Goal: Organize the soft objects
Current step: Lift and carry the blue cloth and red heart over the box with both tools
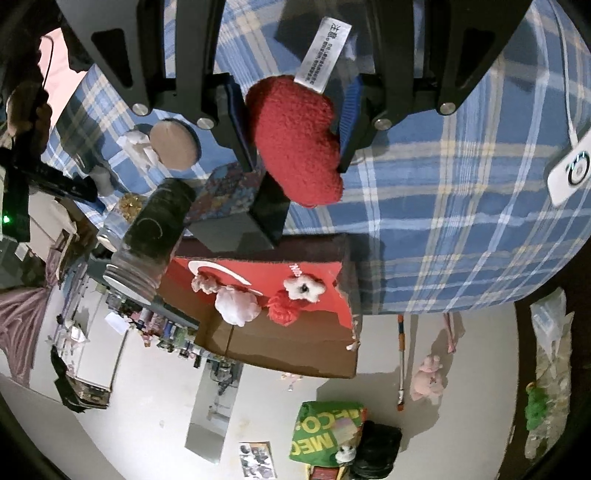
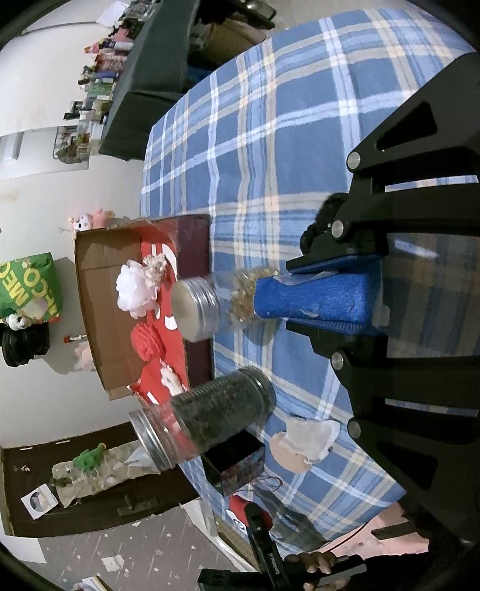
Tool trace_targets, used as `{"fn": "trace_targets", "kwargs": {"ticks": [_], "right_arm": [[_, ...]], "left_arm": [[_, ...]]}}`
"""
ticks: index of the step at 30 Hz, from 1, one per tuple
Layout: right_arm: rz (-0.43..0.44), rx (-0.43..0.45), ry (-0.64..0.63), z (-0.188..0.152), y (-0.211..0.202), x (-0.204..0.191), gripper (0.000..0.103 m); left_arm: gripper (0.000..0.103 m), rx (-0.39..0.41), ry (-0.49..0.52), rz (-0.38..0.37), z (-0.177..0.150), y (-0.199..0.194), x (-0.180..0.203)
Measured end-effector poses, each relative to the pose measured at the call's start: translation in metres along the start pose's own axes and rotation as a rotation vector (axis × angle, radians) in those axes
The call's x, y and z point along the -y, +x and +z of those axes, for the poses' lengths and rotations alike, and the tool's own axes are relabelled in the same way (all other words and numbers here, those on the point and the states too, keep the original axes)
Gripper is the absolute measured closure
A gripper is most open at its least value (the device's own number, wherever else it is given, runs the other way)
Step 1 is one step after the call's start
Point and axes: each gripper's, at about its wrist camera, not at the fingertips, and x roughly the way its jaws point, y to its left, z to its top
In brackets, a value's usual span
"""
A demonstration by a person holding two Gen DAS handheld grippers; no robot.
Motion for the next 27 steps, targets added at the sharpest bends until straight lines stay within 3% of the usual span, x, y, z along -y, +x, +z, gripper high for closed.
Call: {"fn": "trace_targets", "kwargs": {"ticks": [11, 27], "right_arm": [[-0.014, -0.032, -0.025, 0.024, 0.007, 0.028, 0.08], [0.1, -0.082, -0.087, 0.078, 0.042, 0.048, 0.08]], "left_arm": [[0.058, -0.033, 0.11, -0.019, 0.023, 0.022, -0.016], [0.058, -0.023, 0.201, -0.088, 0.081, 0.027, -0.015]]}}
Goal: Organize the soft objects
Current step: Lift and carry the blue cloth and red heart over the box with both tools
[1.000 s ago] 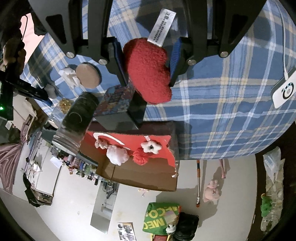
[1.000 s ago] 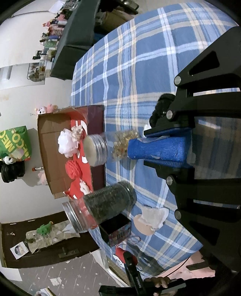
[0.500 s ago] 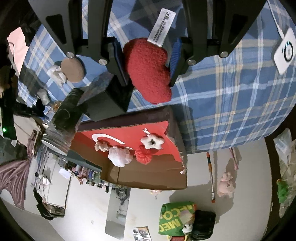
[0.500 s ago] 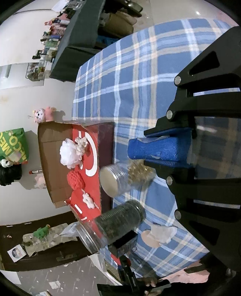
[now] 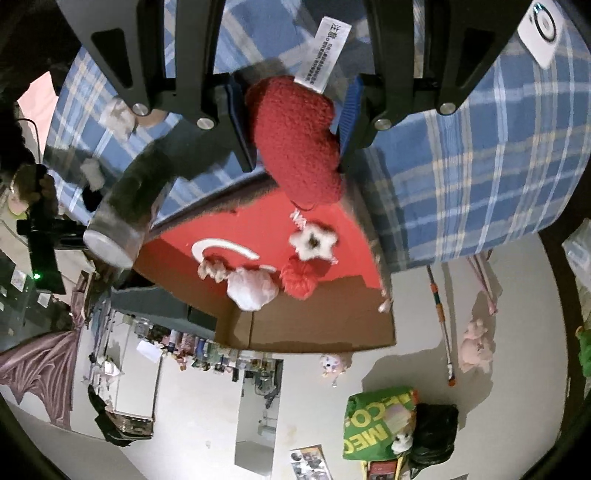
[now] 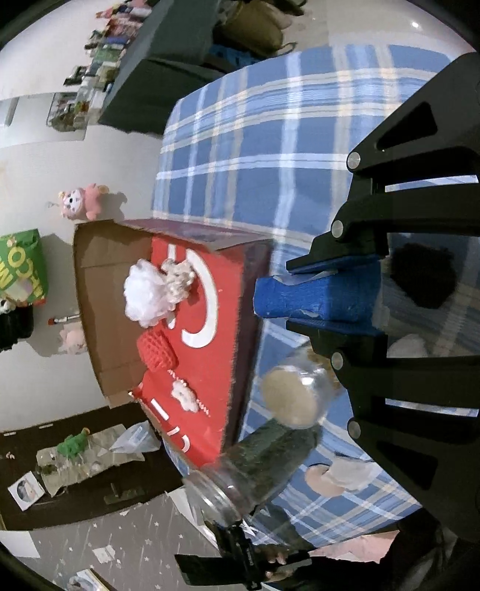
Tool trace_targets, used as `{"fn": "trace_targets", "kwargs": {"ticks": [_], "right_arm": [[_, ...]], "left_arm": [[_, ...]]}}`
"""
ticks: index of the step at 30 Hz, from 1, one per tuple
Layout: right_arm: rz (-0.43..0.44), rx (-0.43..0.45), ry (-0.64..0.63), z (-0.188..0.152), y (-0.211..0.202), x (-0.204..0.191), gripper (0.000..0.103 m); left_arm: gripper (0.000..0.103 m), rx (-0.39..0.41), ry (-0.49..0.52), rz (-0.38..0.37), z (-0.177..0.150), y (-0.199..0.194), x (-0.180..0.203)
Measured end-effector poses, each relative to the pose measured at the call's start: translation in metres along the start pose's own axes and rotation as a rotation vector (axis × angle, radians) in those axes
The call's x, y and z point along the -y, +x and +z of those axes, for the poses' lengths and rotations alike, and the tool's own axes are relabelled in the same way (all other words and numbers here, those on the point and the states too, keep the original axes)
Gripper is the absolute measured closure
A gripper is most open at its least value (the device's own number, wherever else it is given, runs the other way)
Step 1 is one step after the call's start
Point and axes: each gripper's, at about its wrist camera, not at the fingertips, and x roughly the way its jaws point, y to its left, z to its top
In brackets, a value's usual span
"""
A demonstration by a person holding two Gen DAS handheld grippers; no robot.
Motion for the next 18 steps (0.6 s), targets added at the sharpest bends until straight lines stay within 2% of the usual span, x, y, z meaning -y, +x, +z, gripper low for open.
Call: {"fn": "trace_targets", "kwargs": {"ticks": [11, 18], "right_arm": [[-0.008, -0.023, -0.114, 0.053, 0.03, -0.018, 0.08], [-0.081, -0.109, -0.172, 0.077, 0.072, -0.028, 0.08]], "left_arm": [[0.058, -0.048, 0.044, -0.056, 0.058, 0.041, 0.028], [0.058, -0.19, 0.03, -0.027, 0.082, 0.096, 0.038]]}}
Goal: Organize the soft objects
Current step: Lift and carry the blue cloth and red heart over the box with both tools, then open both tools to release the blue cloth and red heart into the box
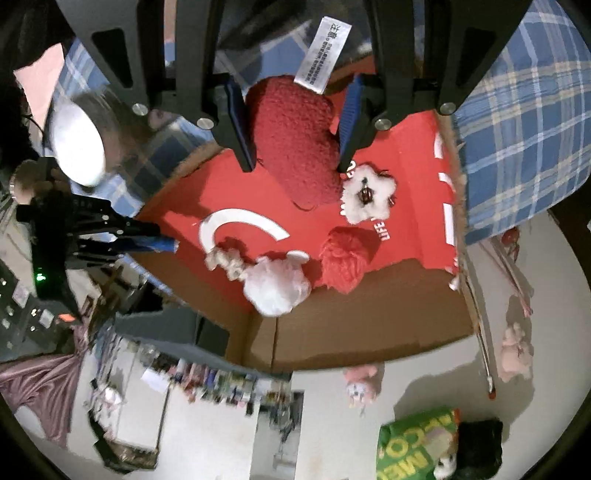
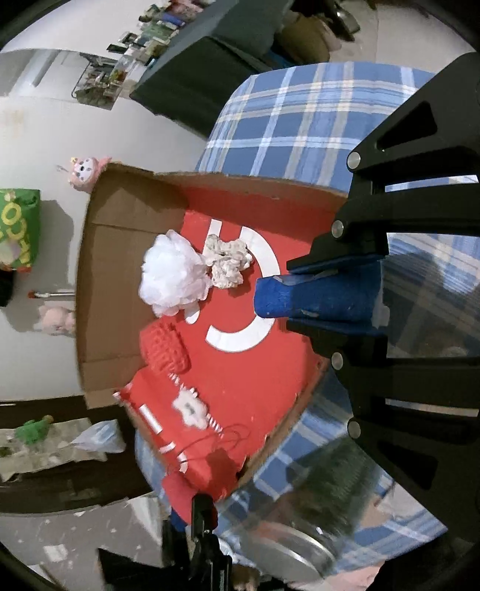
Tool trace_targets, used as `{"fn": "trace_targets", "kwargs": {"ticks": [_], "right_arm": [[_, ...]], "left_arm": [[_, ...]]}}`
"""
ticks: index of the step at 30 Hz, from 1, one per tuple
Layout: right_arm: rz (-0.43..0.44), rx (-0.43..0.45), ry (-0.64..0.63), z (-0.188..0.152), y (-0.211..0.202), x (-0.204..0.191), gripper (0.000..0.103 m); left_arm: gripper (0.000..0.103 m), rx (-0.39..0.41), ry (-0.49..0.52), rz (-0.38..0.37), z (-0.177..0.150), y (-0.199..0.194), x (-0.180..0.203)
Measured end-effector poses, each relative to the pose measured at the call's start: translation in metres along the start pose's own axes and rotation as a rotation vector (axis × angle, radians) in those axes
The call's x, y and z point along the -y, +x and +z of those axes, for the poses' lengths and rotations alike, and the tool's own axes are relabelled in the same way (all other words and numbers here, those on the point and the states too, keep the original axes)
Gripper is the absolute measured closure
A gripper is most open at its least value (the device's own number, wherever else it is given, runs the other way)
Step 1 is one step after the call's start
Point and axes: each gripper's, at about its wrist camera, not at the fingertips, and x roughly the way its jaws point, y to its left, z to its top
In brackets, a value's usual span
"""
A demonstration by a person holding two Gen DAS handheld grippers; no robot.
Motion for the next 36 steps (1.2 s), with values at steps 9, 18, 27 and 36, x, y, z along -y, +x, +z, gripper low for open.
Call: {"fn": "trace_targets", "kwargs": {"ticks": [9, 18, 27, 36], "right_arm": [[-0.088, -0.132, -0.067, 0.021, 0.042, -0.009, 0.08], [-0.165, -0.217, -0.119, 0.027, 0.071, -0.016, 0.08], [-0.177, -0.242, -0.111, 0.028, 0.079, -0.011, 0.079], [-0.172, -0.256, -0.105, 0.031, 0.082, -0.012, 0.079]], "left_arm": [[0.058, -0.161, -0.076, 0.042, 0.007, 0.05, -0.014], [0.057, -0.245, -0.099, 0.09, 0.01, 0.073, -0.028], [0.056, -0.287, -0.076, 0.127, 0.014, 0.087, -0.029], [0.054, -0.288, -0.067, 0.14, 0.013, 0.09, -0.025]]}}
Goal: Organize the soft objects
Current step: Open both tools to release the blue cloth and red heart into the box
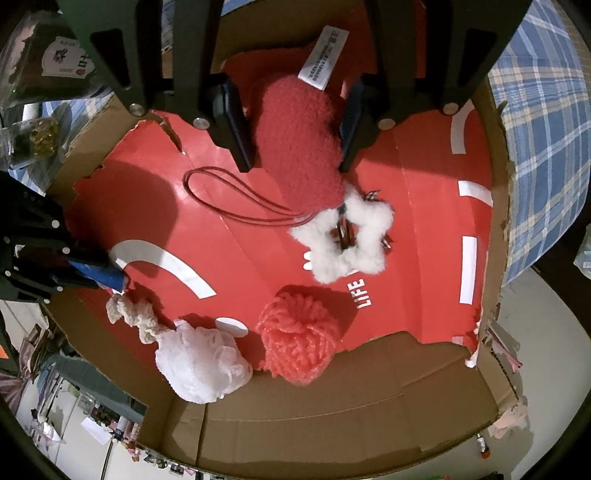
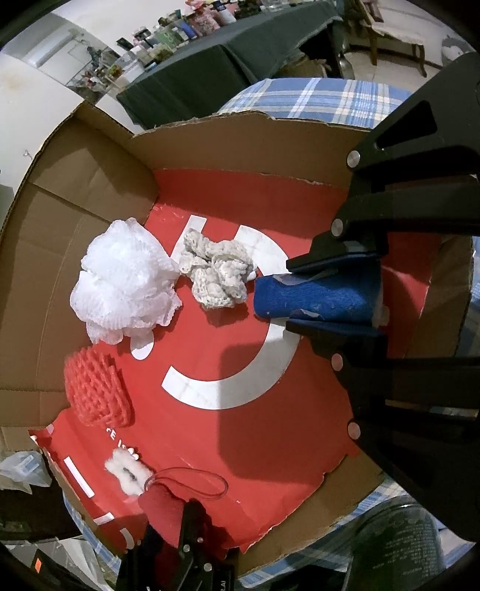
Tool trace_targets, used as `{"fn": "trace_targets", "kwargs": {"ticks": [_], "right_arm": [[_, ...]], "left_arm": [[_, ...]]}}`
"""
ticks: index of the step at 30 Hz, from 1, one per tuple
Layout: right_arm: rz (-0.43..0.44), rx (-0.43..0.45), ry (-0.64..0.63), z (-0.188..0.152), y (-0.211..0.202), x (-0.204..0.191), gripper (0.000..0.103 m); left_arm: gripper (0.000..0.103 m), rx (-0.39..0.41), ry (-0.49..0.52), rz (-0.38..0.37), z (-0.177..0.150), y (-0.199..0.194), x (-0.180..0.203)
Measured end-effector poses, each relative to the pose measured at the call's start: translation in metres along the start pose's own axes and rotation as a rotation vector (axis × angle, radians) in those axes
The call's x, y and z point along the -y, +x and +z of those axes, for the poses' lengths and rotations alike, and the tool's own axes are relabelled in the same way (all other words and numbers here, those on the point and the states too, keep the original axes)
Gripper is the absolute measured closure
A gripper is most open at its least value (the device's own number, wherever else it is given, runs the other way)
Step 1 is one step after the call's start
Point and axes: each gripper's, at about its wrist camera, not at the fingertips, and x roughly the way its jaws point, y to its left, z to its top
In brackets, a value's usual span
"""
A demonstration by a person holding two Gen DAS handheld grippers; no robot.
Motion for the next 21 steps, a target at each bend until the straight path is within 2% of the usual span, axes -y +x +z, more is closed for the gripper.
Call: {"fn": "trace_targets", "kwargs": {"ticks": [8, 15, 17, 18, 19, 20, 21], "right_arm": [[0.002, -0.005, -0.004, 0.0, 0.002, -0.001, 0.078], [0.018, 0.011, 0.012, -0.001, -0.007, -0.001, 0.078], [0.023, 0.022, 0.025, -0.002, -0.013, 0.003, 0.072], [0.03, 0.032, 0.029, -0.002, -0.016, 0.004, 0.06], [0.034, 0.042, 0.034, -0.002, -0.021, 0.004, 0.039], [0.031, 0.061, 0.036, -0.003, -0.029, 0.004, 0.032], [0.025, 0.089, 0.035, -0.005, -0.038, 0.003, 0.031]], "left_arm": [[0.052, 0.011, -0.009, 0.009, 0.0, -0.002, -0.002], [0.038, 0.075, -0.011, -0.021, -0.005, -0.024, -0.003], [0.036, 0.1, -0.011, -0.022, -0.008, -0.033, -0.001], [0.033, 0.125, -0.013, -0.023, -0.01, -0.043, 0.001], [0.029, 0.143, -0.016, -0.024, -0.012, -0.049, 0.002], [0.028, 0.162, -0.019, -0.024, -0.015, -0.057, 0.003], [0.025, 0.192, -0.025, -0.027, -0.018, -0.068, 0.005]]}}
